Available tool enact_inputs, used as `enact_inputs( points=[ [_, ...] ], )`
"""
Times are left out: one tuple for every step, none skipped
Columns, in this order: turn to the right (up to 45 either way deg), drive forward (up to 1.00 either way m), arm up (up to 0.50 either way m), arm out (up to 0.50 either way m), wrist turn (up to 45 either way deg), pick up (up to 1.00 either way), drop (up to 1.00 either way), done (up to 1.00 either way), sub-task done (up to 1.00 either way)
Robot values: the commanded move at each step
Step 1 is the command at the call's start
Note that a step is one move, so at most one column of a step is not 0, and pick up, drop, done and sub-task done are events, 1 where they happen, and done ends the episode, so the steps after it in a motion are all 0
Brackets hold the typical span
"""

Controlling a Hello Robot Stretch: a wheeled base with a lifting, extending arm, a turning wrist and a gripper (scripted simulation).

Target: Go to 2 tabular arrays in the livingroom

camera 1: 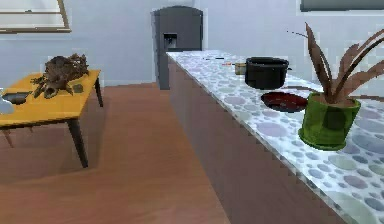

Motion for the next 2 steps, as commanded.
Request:
enact_inputs(
  points=[
    [-12.0,0.00,0.00,0.00,0.0,0.00,0.00,0.00,0.00],
    [0.0,0.75,0.00,0.00,0.0,0.00,0.00,0.00,0.00]
  ],
)
